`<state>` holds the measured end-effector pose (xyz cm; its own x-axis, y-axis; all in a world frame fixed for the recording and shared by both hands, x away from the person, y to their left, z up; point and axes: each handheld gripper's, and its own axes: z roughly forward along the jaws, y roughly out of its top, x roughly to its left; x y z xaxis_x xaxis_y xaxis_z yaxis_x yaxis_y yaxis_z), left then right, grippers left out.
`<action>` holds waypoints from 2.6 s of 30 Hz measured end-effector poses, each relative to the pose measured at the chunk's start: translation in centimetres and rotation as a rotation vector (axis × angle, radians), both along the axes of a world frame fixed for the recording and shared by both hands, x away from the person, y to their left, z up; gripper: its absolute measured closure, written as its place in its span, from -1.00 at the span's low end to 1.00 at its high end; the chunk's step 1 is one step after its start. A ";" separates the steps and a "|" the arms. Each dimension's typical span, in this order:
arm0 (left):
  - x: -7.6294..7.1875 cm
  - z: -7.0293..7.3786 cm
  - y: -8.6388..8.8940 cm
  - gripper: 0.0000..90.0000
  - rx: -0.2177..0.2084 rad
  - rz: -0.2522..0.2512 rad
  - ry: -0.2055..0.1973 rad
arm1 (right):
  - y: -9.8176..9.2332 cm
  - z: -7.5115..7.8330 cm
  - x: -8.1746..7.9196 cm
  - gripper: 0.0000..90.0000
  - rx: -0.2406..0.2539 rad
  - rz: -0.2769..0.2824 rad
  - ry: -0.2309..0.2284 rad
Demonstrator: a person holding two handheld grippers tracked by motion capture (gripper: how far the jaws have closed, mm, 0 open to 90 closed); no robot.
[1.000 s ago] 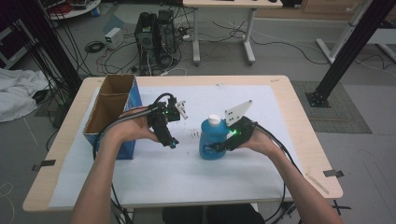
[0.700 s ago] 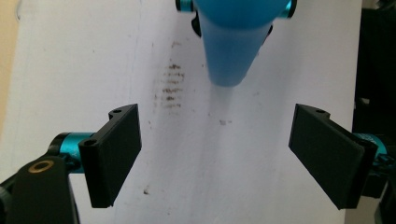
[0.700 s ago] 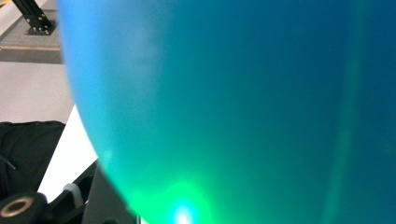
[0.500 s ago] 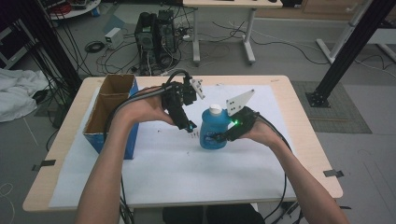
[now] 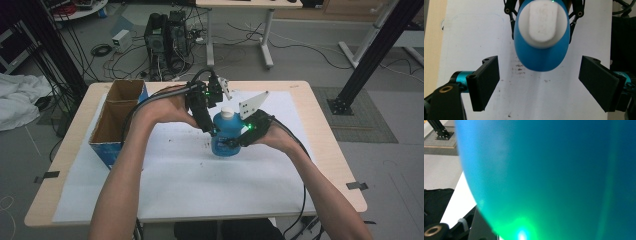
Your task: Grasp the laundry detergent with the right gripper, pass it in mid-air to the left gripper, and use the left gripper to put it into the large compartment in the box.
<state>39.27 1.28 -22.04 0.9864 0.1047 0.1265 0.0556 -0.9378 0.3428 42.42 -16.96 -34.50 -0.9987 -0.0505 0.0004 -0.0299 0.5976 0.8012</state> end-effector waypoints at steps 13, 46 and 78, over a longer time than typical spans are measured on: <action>0.6 -1.4 -2.2 -0.62 0.009 -0.020 0.027 | 0.2 -0.2 0.2 -0.02 -0.002 -0.005 -0.018; 1.2 -2.6 -2.8 -0.44 -0.002 -0.002 0.046 | 0.5 -0.5 0.1 -0.02 -0.004 -0.009 0.001; 1.2 -2.6 -3.0 -0.26 0.030 -0.026 0.036 | 0.6 -0.7 0.1 -0.02 -0.005 -0.024 0.012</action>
<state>40.52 -1.72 -24.67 0.9927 0.0760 0.0933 0.0433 -0.9488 0.3130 42.51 -16.39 -35.23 -0.9996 -0.0268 0.0127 -0.0061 0.6024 0.7981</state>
